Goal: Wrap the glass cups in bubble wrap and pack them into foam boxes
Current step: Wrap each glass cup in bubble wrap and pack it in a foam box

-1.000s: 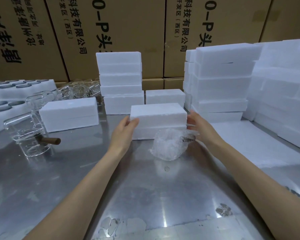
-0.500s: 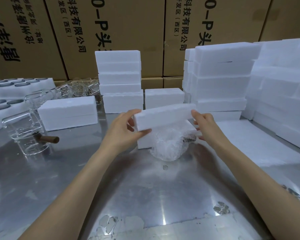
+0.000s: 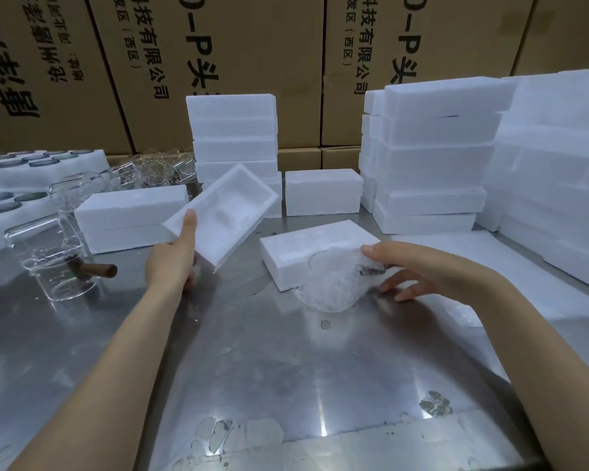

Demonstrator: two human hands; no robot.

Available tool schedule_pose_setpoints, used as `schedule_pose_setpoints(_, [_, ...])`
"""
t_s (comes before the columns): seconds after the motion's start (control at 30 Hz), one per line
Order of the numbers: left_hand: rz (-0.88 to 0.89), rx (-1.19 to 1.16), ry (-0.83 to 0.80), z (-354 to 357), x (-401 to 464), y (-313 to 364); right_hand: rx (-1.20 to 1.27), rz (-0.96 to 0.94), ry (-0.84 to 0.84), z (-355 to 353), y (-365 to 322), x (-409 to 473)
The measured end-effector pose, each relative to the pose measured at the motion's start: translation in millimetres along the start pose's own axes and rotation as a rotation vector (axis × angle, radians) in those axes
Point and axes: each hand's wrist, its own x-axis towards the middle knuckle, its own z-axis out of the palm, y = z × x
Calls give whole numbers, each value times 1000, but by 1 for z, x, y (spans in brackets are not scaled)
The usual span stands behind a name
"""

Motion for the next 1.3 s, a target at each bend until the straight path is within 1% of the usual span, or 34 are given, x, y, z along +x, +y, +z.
schedule_pose_setpoints(0.1, [13, 110, -19, -2, 5, -3, -6, -32, -76, -6, 4, -3])
schedule_pose_setpoints(0.2, [55, 299, -25, -1, 8, -6, -34, -44, -80, -8, 8, 1])
schedule_pose_setpoints(0.27, [94, 357, -15, -1, 9, -8, -29, -63, -65, -7, 9, 3])
schedule_pose_setpoints(0.37, [103, 417, 81, 1, 3, -8, 47, -96, -27, -6, 8, 5])
schedule_pose_setpoints(0.4, [143, 435, 125, 2, -1, -7, 75, -105, -16, -7, 8, 6])
schedule_pose_setpoints(0.43, [225, 437, 153, 3, -5, -5, 105, -114, -10, -7, 7, 6])
schedule_pose_setpoints(0.47, [347, 421, 154, 6, -10, -2, 143, -122, -6, -8, 6, 7])
schedule_pose_setpoints(0.5, [494, 391, 115, 9, -16, 3, 191, -133, -1, -8, 5, 7])
schedule_pose_setpoints(0.53, [629, 348, 36, 14, -23, 7, 244, -149, 11, -8, 4, 7])
schedule_pose_setpoints(0.57, [733, 310, -77, 20, -30, 12, 297, -173, 29, -8, 3, 7])
schedule_pose_setpoints(0.63, [839, 343, -328, 34, -44, 14, 400, -240, 83, -6, -1, 7])
schedule_pose_setpoints(0.67, [854, 410, -426, 39, -49, 13, 449, -274, 118, -5, -3, 8])
schedule_pose_setpoints(0.73, [826, 504, -547, 46, -53, 7, 495, -318, 207, -2, -6, 11])
schedule_pose_setpoints(0.83, [787, 478, -584, 45, -48, 3, 414, -315, 359, 7, -11, 20])
schedule_pose_setpoints(0.93, [778, 392, -594, 41, -47, 5, 209, -324, 447, 16, -16, 29])
schedule_pose_setpoints(1.07, [775, 374, -586, 41, -45, 5, 39, -327, 429, 27, -20, 38])
schedule_pose_setpoints(1.17, [759, 328, -564, 42, -45, 4, -3, -310, 373, 30, -25, 42])
schedule_pose_setpoints(1.23, [784, 274, -592, 40, -47, 3, -48, -289, 335, 32, -28, 45])
schedule_pose_setpoints(1.3, [827, 272, -613, 38, -47, 3, -117, -263, 320, 34, -30, 47])
